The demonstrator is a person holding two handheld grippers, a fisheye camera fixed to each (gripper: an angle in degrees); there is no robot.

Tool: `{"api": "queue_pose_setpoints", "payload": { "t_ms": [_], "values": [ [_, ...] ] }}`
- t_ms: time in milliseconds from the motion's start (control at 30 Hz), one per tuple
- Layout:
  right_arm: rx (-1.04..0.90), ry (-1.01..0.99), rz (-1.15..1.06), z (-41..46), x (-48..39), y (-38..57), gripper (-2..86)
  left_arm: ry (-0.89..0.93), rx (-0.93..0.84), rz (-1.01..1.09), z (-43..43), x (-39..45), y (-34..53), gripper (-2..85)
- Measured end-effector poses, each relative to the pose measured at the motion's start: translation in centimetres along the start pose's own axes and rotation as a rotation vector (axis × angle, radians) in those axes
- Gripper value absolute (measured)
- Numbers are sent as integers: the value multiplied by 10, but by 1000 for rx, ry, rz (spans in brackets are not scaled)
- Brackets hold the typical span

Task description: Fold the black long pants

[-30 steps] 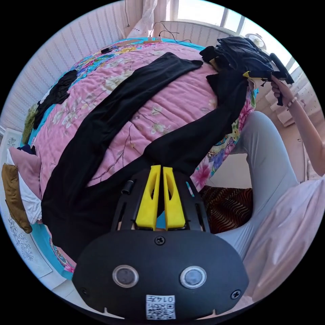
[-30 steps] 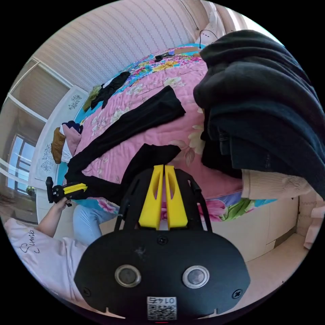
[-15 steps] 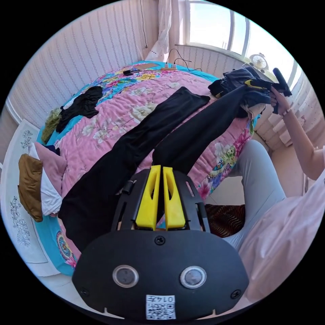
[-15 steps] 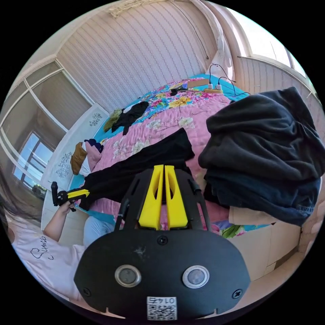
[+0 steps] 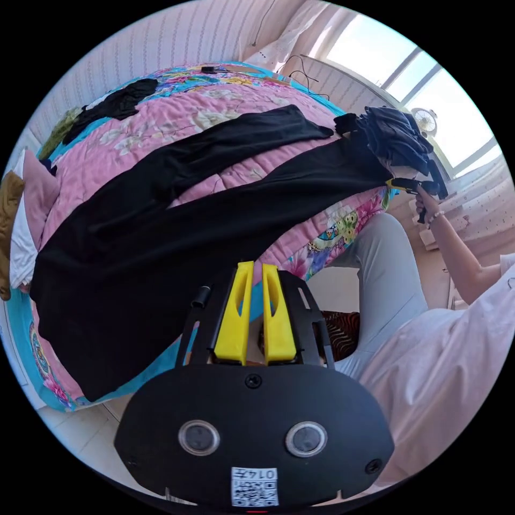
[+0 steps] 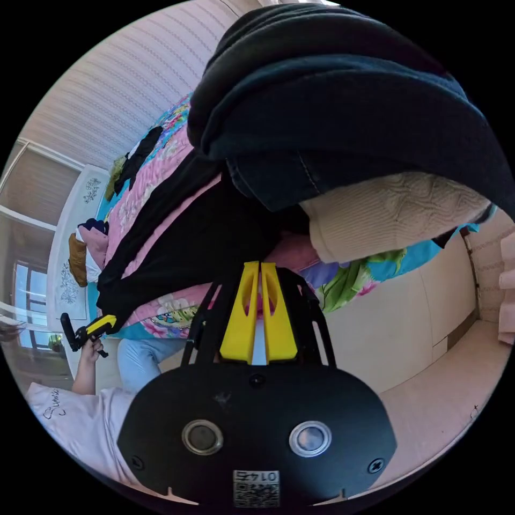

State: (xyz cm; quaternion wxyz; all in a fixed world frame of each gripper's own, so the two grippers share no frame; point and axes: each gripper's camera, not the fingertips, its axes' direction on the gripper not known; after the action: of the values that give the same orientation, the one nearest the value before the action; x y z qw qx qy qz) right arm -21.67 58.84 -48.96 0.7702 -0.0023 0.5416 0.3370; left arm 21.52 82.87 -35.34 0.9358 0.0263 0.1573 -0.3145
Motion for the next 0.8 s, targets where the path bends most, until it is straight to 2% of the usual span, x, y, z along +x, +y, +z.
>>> {"api": "queue_pose_setpoints", "payload": {
  "t_ms": [100, 233, 433, 500, 567, 633, 700, 800],
  "values": [
    [8, 14, 21, 5, 8, 13, -1, -36, 16, -52, -7, -8, 8, 23],
    [106, -80, 5, -21, 6, 21, -1, -76, 48, -54, -11, -6, 4, 33],
    [222, -88, -168, -78, -36, 25, 3, -194, 111, 120, -5, 27, -74, 65],
    [185, -45, -196, -81, -43, 22, 6, -213, 31, 200, 21, 38, -109, 67],
    [16, 23, -164, -64, -38, 16, 17, -226, -69, 240, 48, 43, -126, 61],
    [-28, 77, -127, -54, -33, 19, 33, -258, -176, 265, 74, 46, -135, 46],
    [-16, 121, -112, -53, -32, 24, 50, -265, -186, 306, 83, 54, -138, 7],
    [29, 118, -131, -50, -36, 27, 62, -284, -178, 330, 82, 63, -141, -6]
  ]
}}
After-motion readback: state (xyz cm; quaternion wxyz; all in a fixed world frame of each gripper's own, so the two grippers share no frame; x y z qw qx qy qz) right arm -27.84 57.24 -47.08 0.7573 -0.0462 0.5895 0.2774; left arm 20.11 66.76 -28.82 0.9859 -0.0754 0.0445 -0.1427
